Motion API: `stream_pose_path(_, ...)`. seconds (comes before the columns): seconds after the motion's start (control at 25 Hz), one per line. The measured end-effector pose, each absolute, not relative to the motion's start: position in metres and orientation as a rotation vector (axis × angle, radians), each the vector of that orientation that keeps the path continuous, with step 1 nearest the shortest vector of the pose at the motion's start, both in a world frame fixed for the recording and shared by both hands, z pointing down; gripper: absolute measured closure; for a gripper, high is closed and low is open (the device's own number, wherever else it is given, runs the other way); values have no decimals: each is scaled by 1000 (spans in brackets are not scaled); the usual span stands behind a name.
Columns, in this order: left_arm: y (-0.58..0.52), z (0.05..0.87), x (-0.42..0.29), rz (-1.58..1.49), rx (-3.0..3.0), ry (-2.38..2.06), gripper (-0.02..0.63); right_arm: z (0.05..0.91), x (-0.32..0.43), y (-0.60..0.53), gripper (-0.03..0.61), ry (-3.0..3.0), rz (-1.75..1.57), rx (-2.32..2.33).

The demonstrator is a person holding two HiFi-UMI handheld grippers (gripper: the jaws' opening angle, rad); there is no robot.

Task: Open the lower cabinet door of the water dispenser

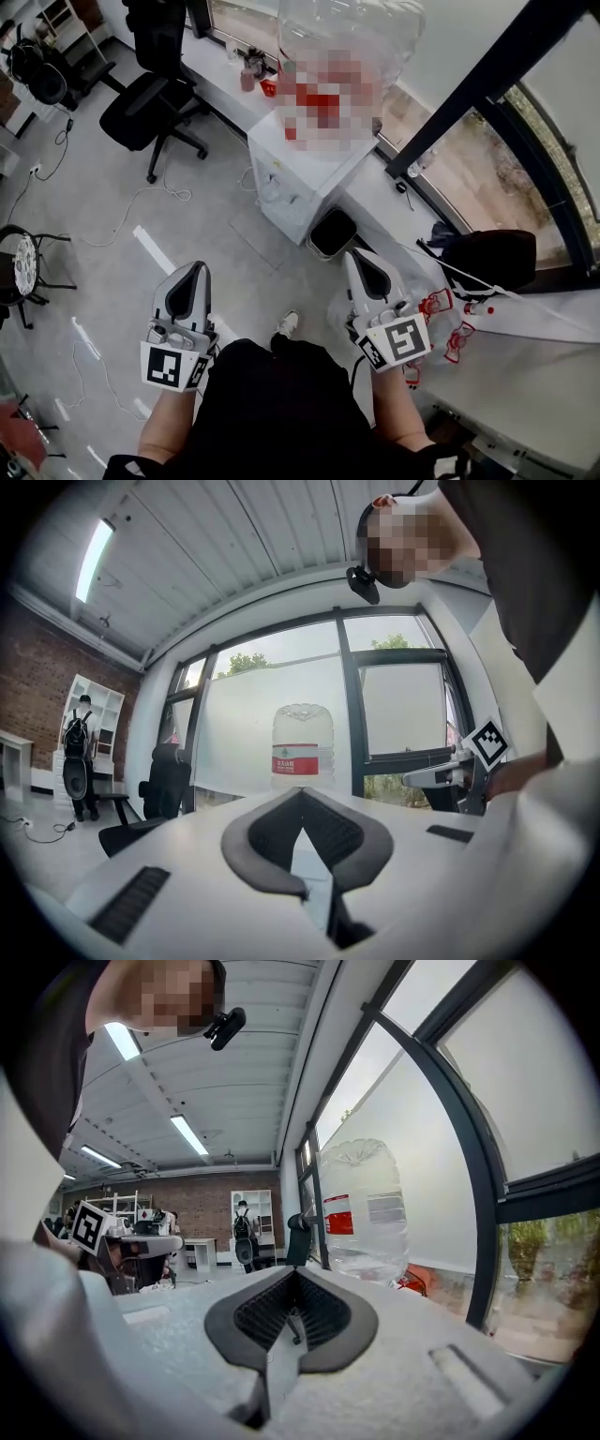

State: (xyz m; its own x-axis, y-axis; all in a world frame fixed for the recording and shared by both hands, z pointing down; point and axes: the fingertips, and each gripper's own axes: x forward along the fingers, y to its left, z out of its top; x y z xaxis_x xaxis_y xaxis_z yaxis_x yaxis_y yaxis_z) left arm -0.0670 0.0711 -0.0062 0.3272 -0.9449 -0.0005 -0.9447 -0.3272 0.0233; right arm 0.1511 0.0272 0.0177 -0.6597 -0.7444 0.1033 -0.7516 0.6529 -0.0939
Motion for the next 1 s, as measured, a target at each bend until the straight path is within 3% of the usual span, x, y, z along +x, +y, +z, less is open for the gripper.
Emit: stream_pose_path(1.0, -43, 3, -102, -42, 2766, -1457, 606, 25, 105, -32, 574, -2588, 194, 1528)
